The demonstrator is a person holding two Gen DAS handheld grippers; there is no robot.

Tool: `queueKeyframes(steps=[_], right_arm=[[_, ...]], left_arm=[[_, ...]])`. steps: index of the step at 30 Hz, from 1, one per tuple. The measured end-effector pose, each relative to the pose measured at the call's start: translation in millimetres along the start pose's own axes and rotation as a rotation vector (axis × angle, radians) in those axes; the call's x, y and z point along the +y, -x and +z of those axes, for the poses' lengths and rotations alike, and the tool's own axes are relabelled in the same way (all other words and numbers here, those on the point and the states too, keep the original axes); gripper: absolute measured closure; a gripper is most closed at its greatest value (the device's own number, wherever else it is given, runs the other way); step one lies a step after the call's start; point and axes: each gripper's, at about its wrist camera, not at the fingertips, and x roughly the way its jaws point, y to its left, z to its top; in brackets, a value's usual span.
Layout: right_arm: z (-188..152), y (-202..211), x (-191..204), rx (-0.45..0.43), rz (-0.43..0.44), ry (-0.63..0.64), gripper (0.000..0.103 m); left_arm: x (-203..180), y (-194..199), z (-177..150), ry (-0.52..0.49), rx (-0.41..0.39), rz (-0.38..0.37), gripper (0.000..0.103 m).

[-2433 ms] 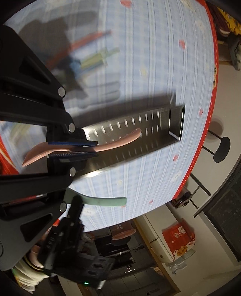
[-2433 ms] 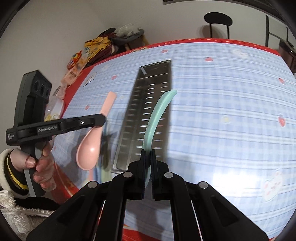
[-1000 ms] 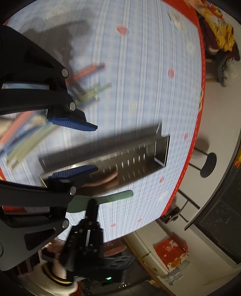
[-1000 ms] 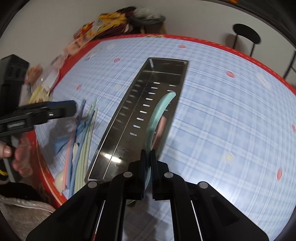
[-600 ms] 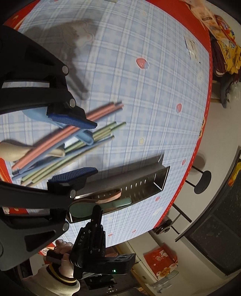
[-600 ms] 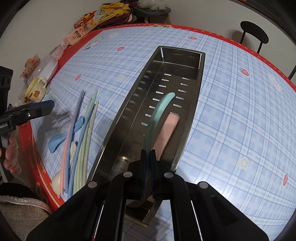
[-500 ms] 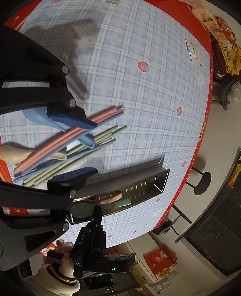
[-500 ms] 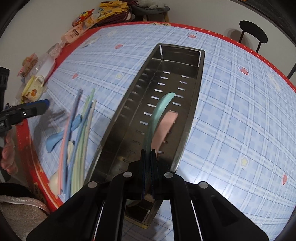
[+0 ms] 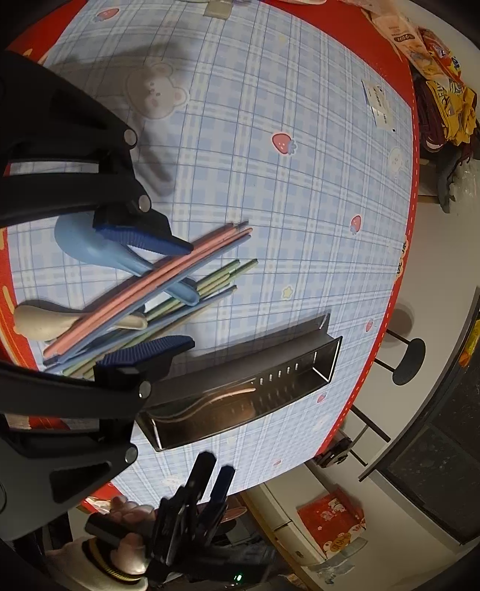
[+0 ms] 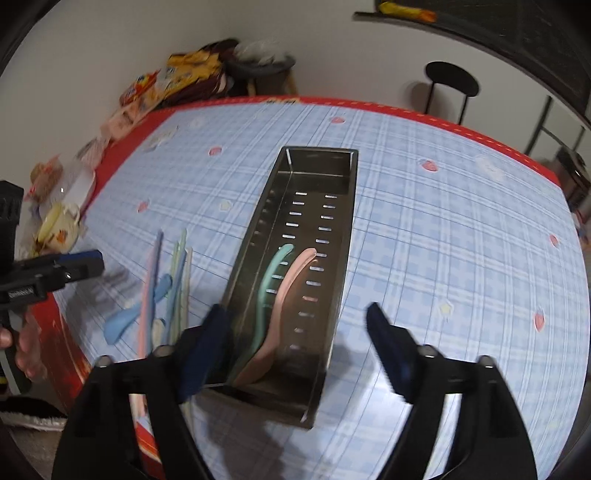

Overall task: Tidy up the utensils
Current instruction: 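Lower both spoons into the steel basket and open both tools, then grasp a blue chopstick with the right tool while the left tool returns to the utensils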

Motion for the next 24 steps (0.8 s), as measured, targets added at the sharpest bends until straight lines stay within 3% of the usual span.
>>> queueKeyframes(steps=[6, 11, 14, 19, 24], right_arm=[[-25, 9, 18, -0.036, 0.075, -0.125, 0.021], [-41, 4, 40, -0.02, 0.118, -0.138, 0.023], [-46, 0, 50, -0.006, 0.127, -0.141, 0.03], [-57, -10, 66, 0.031, 0.156, -0.163, 0.053], [-61, -19, 88, 0.081, 0.181, -0.135, 0.074]], left_arm=[[8, 3, -9, -0.021, 0.029, 0.039, 0.056], [16, 5, -19, -0.058, 0.046, 0.079, 0.056], [23, 5, -24, -0.087, 0.063, 0.1, 0.056], [28, -1, -35, -0.152, 0.105, 0.112, 0.056], [28, -9, -43, -0.189, 0.142, 0.07, 0.056]])
